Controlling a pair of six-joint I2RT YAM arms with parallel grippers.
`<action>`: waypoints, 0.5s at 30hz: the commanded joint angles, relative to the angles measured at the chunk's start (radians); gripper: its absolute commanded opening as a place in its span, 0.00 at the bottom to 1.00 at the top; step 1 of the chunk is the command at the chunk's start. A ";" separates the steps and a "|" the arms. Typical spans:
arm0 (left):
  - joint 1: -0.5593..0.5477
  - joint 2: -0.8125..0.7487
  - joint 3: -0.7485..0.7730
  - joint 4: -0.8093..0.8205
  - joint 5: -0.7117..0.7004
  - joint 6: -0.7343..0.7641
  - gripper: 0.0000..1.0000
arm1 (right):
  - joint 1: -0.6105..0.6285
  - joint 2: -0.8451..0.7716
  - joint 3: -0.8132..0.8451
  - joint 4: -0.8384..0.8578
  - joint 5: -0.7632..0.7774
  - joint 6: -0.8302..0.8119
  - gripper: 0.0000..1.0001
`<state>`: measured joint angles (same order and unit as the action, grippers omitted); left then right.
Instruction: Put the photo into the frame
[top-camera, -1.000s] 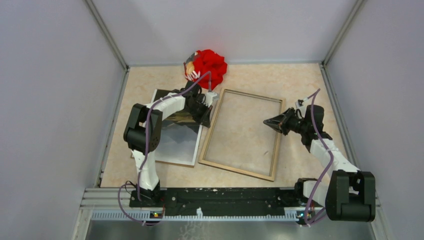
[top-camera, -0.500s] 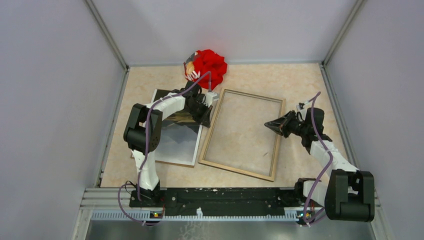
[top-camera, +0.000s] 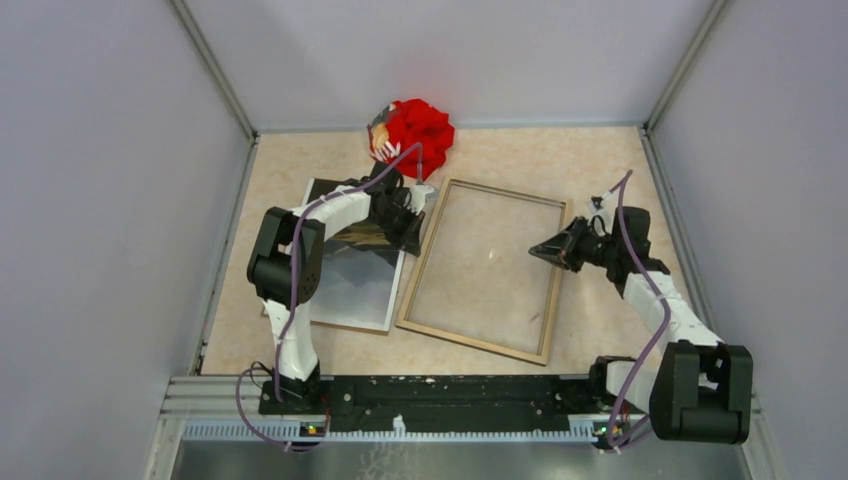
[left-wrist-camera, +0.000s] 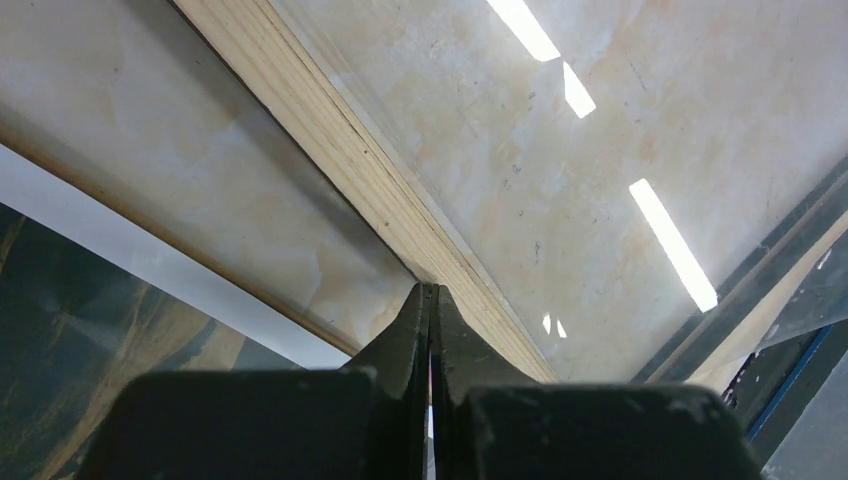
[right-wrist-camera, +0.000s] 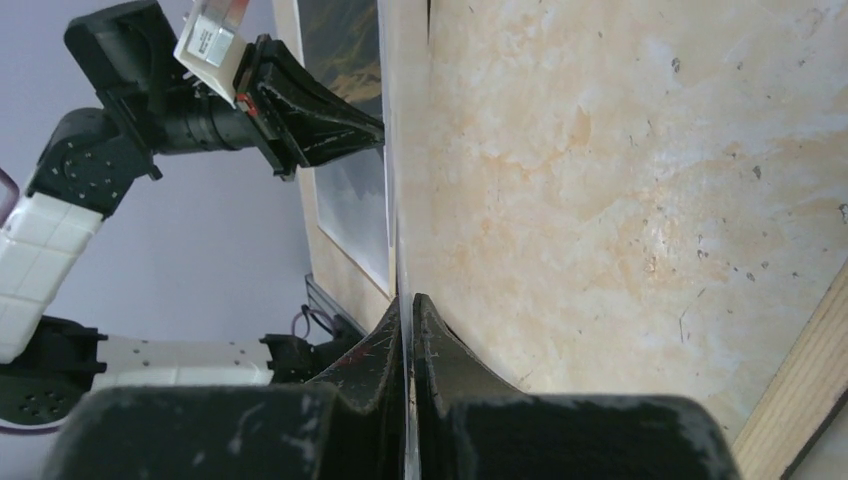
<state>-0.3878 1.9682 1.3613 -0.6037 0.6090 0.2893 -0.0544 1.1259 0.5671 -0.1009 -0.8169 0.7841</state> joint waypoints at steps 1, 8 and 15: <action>-0.011 0.012 0.002 -0.004 0.004 0.002 0.00 | 0.005 -0.007 0.051 -0.087 -0.056 -0.107 0.00; -0.011 0.014 0.007 -0.007 0.003 0.007 0.00 | 0.006 -0.011 0.048 0.016 -0.070 0.008 0.00; -0.011 0.013 -0.002 -0.002 0.006 0.008 0.00 | 0.007 -0.065 0.076 0.064 -0.057 0.130 0.00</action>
<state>-0.3878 1.9682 1.3613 -0.6037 0.6090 0.2897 -0.0544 1.1126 0.5789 -0.0898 -0.8478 0.8398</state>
